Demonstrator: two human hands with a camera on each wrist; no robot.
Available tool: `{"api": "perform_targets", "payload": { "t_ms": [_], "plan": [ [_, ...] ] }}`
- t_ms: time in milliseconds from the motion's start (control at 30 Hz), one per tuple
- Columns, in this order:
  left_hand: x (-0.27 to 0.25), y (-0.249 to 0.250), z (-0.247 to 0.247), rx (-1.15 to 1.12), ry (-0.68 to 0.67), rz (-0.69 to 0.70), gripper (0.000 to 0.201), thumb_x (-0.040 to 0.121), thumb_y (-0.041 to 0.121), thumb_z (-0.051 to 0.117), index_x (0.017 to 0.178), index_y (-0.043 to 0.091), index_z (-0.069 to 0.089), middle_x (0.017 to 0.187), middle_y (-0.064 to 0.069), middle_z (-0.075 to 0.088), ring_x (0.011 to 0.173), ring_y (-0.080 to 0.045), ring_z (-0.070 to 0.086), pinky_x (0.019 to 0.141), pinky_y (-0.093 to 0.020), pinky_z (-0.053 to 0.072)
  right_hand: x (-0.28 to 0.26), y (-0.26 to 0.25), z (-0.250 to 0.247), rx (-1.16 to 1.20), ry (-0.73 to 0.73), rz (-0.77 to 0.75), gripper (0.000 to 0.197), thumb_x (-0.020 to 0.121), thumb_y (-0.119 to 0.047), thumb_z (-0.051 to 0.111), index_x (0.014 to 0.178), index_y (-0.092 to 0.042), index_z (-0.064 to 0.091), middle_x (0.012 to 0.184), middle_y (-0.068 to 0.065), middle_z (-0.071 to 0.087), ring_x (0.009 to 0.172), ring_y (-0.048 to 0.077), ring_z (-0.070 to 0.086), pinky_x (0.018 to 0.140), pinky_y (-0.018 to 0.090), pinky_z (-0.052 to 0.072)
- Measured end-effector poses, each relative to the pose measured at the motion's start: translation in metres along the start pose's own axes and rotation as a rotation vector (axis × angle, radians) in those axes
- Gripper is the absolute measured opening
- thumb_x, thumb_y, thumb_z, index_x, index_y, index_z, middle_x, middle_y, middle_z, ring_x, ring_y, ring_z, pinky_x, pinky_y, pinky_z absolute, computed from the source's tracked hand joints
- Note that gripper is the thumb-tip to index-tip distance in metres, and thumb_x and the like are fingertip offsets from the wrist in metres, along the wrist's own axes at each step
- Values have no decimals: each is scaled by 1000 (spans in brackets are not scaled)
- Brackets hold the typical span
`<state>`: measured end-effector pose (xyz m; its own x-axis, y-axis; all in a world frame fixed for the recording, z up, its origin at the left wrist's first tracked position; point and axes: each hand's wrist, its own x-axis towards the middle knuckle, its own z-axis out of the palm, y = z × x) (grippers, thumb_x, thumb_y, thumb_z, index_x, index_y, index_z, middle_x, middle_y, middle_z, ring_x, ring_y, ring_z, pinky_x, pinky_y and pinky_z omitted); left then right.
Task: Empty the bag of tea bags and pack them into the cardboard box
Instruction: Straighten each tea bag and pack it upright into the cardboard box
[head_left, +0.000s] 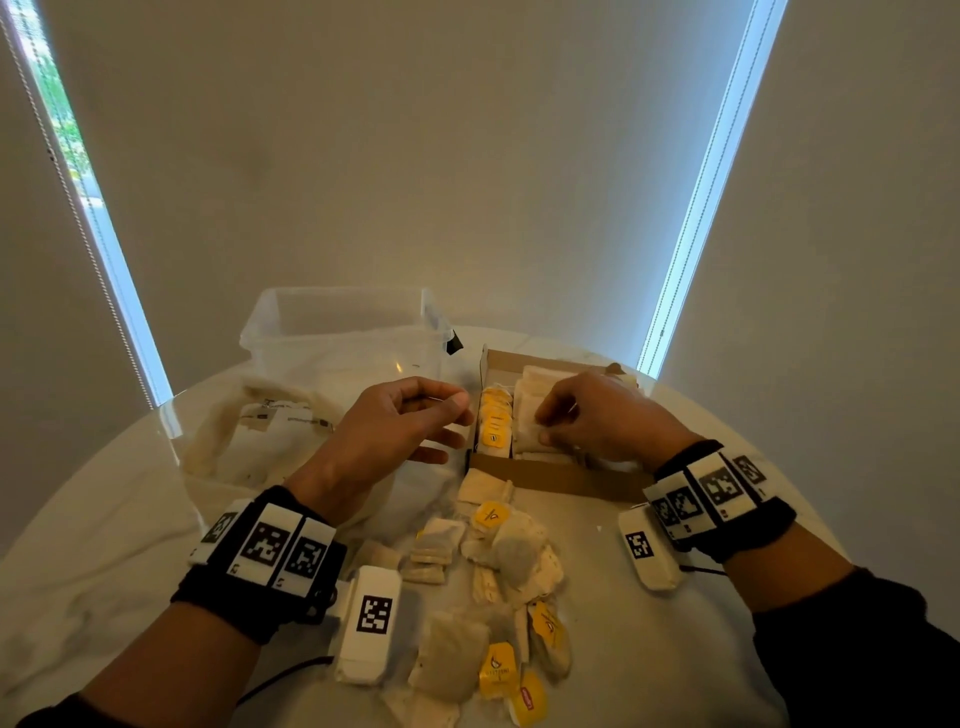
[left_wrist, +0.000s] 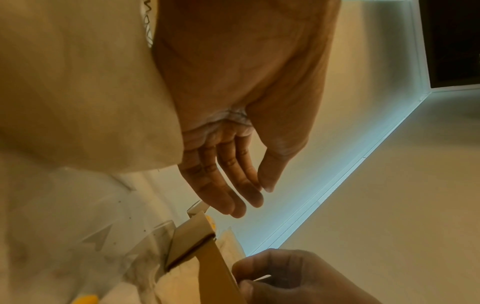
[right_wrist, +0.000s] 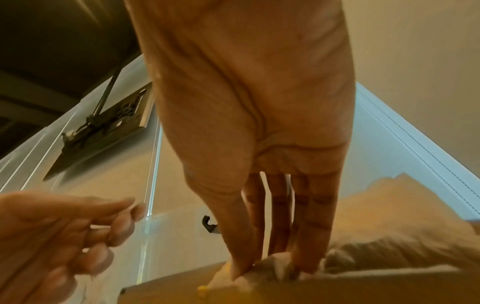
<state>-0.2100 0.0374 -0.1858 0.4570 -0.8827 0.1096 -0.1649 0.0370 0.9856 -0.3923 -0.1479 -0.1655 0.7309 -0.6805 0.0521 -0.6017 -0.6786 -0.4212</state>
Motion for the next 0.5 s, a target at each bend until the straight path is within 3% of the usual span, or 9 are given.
{"api": "perform_targets", "payload": {
  "t_ms": [200, 367, 500],
  "plan": [
    [-3, 2, -1, 1, 7, 6, 24, 103, 33, 69, 118, 15, 75, 104, 0, 82, 95, -20, 79, 80, -32, 65, -10, -16, -11, 19, 98, -67, 19, 94, -30, 81, 111, -30, 74, 104, -14, 70, 98, 6, 64, 94, 32, 56],
    [-6, 15, -1, 58, 32, 42, 23, 104, 34, 68, 118, 17, 74, 103, 1, 82, 93, -18, 79, 80, -32, 65, -29, -45, -3, -32, -148, -194, 13, 94, -41, 78, 107, -41, 76, 105, -20, 69, 98, 3, 64, 89, 27, 53],
    [-14, 34, -9, 314, -13, 120, 21, 101, 41, 70, 112, 23, 75, 98, 7, 81, 86, -11, 78, 73, -28, 60, -41, -54, -6, -121, -284, -272, 19, 93, -50, 77, 110, -45, 75, 108, -24, 69, 101, 0, 62, 96, 30, 52]
  ]
}}
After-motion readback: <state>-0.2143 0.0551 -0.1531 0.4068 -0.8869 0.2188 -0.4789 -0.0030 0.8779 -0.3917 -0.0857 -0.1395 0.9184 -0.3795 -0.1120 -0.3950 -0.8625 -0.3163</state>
